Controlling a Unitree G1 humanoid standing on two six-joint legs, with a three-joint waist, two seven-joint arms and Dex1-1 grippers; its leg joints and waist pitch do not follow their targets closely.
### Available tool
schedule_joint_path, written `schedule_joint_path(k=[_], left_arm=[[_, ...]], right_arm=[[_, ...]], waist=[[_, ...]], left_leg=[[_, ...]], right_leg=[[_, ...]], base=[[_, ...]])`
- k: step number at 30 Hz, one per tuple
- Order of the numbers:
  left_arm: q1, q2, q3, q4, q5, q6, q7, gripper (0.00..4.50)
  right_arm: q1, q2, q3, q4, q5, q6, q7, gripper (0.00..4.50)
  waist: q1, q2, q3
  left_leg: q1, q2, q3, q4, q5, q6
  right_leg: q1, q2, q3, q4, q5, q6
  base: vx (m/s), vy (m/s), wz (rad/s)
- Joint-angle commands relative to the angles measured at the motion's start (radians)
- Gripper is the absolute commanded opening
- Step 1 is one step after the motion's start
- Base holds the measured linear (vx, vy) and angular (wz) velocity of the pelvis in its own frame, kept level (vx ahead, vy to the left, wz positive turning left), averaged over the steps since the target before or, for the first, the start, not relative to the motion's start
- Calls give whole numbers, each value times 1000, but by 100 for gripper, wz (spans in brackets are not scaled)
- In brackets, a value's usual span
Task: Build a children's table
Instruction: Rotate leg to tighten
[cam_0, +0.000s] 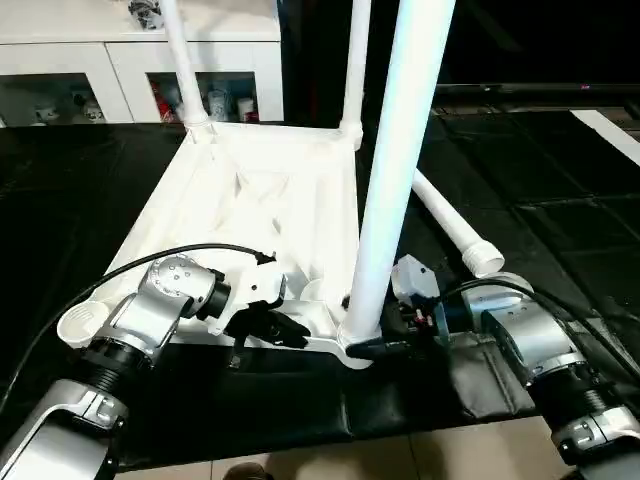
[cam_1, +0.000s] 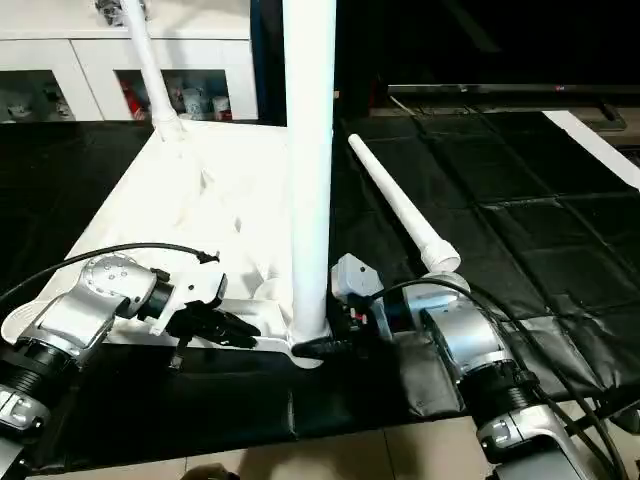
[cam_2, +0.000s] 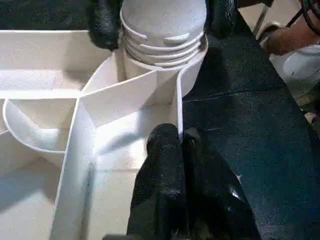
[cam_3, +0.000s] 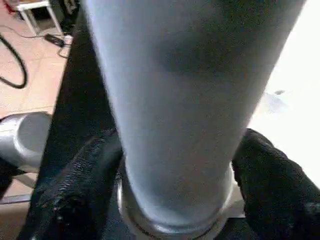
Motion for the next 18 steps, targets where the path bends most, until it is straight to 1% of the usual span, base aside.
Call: schedule_joint_path(k=[1,2,4,6,7,8,12,14,15,17,18], left_arm=[[-27,2,-8,0,5,-19,-15,0],[-28,2,-8,4,5,-21,-14,0],[-29,1,-8,9,5,-25,-12,0],[-30,-1,-9,14,6,-29,-10,0],[-32,-3,-8,19,7,-32,-10,0],[-33,-4,-8,23,7,-34,-9,0],[-38,-6,-9,37,11,-43,-8,0],[-41,-6,-8,44,12,-48,-5,0],[-43,-8,-2,48,10,-44,5,0],[-43,-12,5,49,8,-37,19,0],[-41,-30,34,43,-2,7,84,0]], right_arm=[[-8,-9,8,-5,3,-3,16,315],[-8,-10,8,-3,3,-2,16,315],[-8,-10,8,0,4,-2,15,295],[-8,-11,9,4,5,-1,18,280],[-9,-9,9,6,7,2,20,277],[-9,-8,8,8,8,3,20,273],[-7,0,7,11,8,3,22,269],[-4,4,8,6,12,8,22,268],[1,10,8,1,20,15,21,268],[5,15,7,-2,23,17,17,268],[16,40,-8,-7,33,34,-26,267]], waist=[[-7,0,-74],[-7,0,-74],[-6,1,-74],[-7,2,-75],[-7,1,-75],[-6,3,-76],[-7,3,-75],[-6,1,-76],[-7,-1,-75],[-6,-2,-75],[-6,2,-75]], left_leg=[[8,30,-3,-64,-144,47],[8,30,-3,-64,-147,46],[9,29,-3,-63,-146,44],[10,30,-3,-63,-145,43],[9,29,-3,-63,-144,44],[9,29,-3,-62,-143,43],[10,29,-2,-63,-149,43],[10,29,-3,-63,-145,42],[10,29,-3,-63,-145,43],[9,29,-3,-63,-143,43],[9,29,-3,-63,-145,42]], right_leg=[[58,-73,57,-69,-112,-203],[58,-73,57,-70,-119,-201],[57,-73,58,-71,-124,-199],[57,-72,58,-69,-112,-201],[57,-72,57,-68,-106,-203],[57,-72,58,-68,-103,-204],[57,-71,57,-70,-110,-204],[58,-72,58,-69,-105,-204],[58,-72,57,-69,-110,-203],[59,-73,58,-69,-116,-201],[58,-73,58,-69,-119,-202]], base=[[0,0,0],[0,0,0],[0,0,0],[0,0,0],[0,0,0],[0,0,0],[0,0,0],[0,0,0],[0,0,0],[0,0,0],[0,0,0]])
